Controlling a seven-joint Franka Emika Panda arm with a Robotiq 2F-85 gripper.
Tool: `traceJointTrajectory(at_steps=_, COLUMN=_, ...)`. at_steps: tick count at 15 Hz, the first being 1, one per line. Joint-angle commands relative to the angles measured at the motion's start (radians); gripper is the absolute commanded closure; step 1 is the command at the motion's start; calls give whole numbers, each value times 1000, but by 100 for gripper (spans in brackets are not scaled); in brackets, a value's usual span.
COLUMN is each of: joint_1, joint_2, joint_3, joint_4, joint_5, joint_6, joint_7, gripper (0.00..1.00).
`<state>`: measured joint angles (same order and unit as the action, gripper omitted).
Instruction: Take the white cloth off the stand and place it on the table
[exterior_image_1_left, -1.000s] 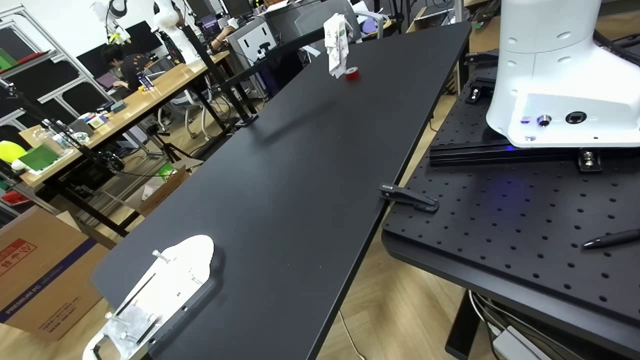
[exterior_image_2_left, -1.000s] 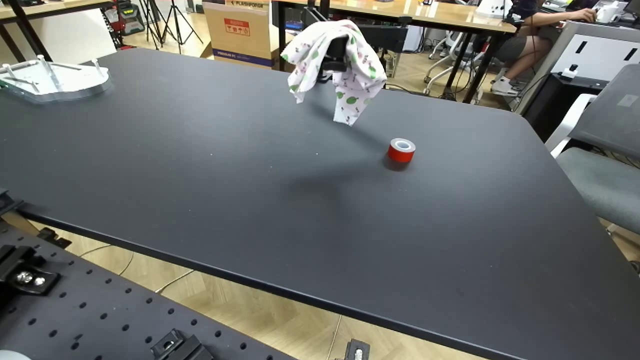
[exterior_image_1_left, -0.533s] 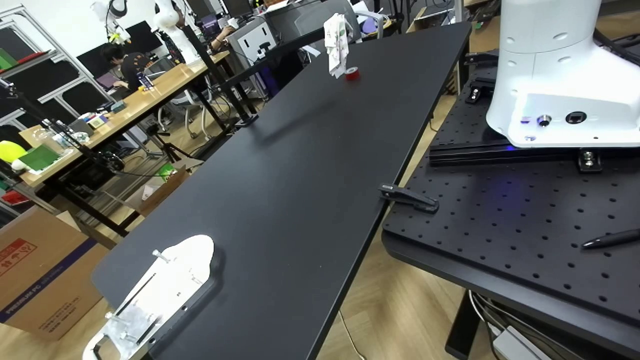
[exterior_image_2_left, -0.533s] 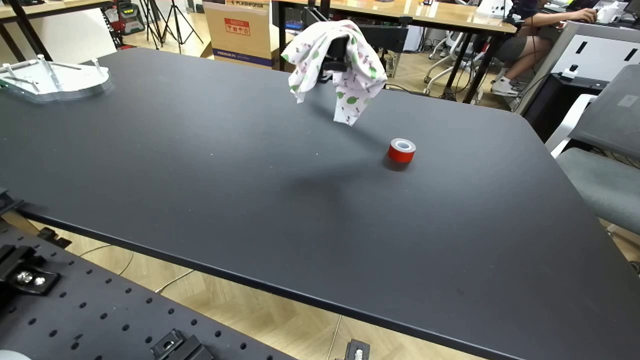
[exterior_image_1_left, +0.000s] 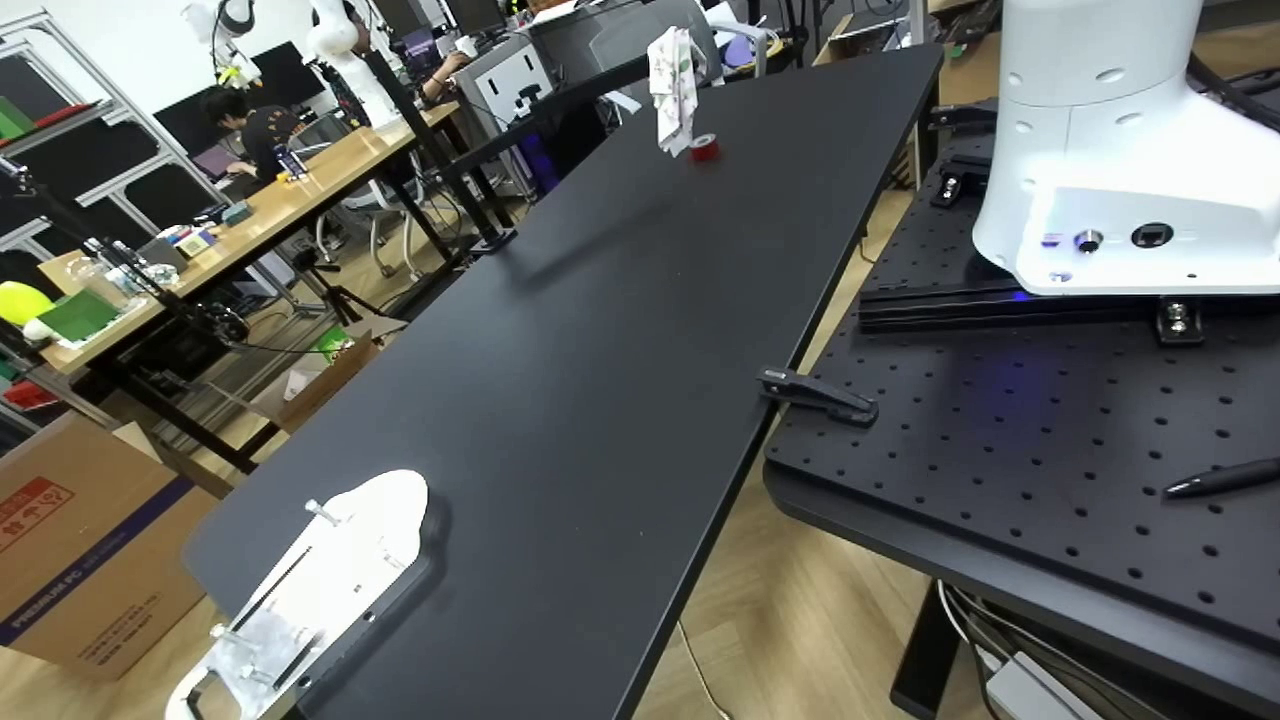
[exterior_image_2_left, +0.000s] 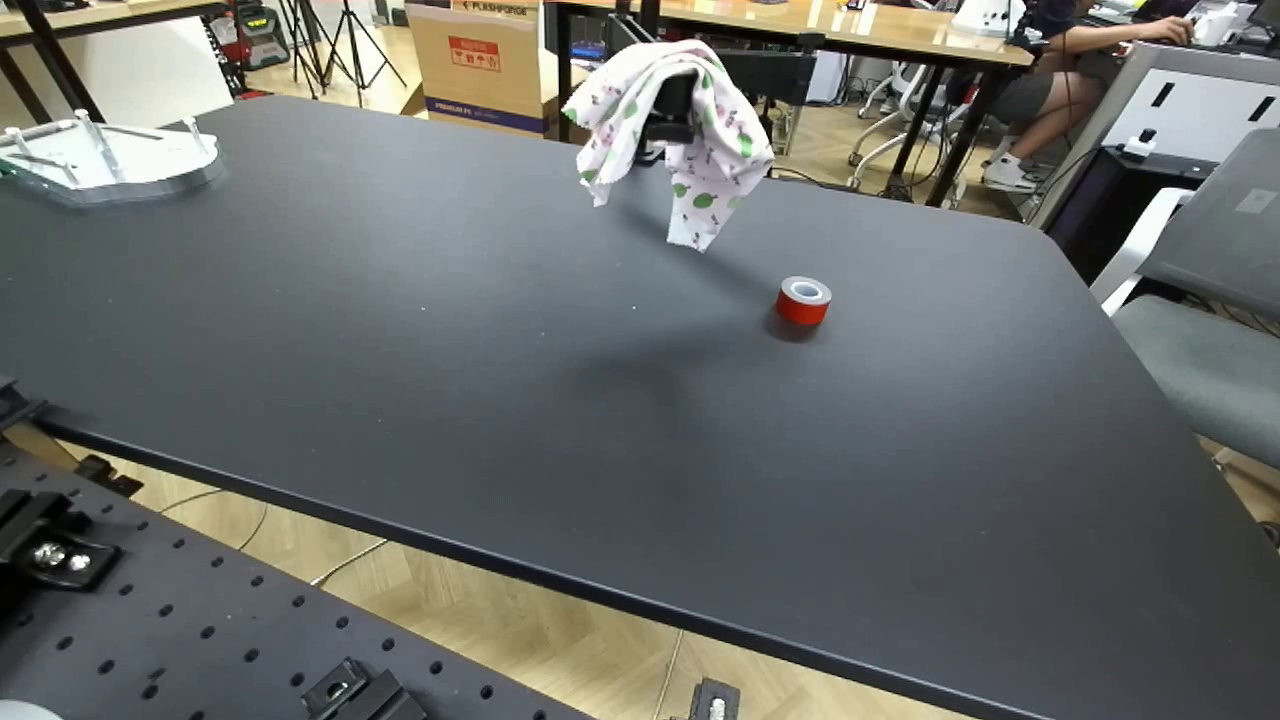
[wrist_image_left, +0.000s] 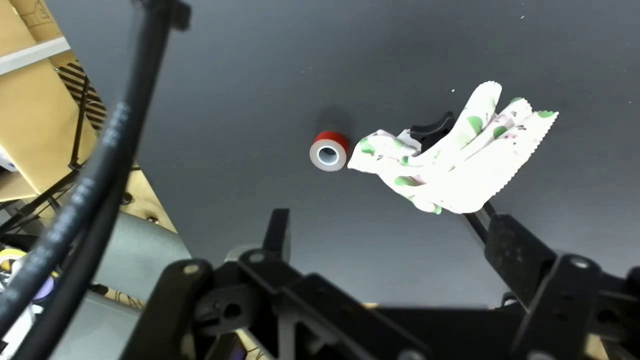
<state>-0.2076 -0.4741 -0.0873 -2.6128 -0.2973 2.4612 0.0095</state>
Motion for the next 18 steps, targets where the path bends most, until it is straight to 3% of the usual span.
traceJointTrajectory(at_steps=1, joint_1=22, joint_2=103, joint_3=-2, joint_4=46, joint_5=37, joint_6=3, joint_7=-13, gripper=0)
traceJointTrajectory(at_steps=6, joint_1=54, joint_2=190, joint_3=-11, joint_4=71, joint_5=90, joint_6=-8, joint_7=-66, gripper=0)
traceJointTrajectory(at_steps=10, joint_1=93, joint_2=238, joint_3=-21, joint_4=102, joint_5=143, joint_6=-30, joint_7=-187, gripper=0)
traceJointTrajectory(at_steps=16, joint_1=110, joint_2=280, joint_3=-21, joint_4=152, joint_5=151, joint_6=-87, joint_7=-300, gripper=0)
traceJointTrajectory(at_steps=17, joint_1=109, joint_2=283, joint_3=-23, joint_4=156, joint_5=152, joint_6=-94, joint_7=-308, gripper=25)
traceJointTrajectory(at_steps=18, joint_1=107, joint_2=284, joint_3=-24, joint_4=160, joint_5=150, joint_6=-105, joint_7=-313, gripper=25)
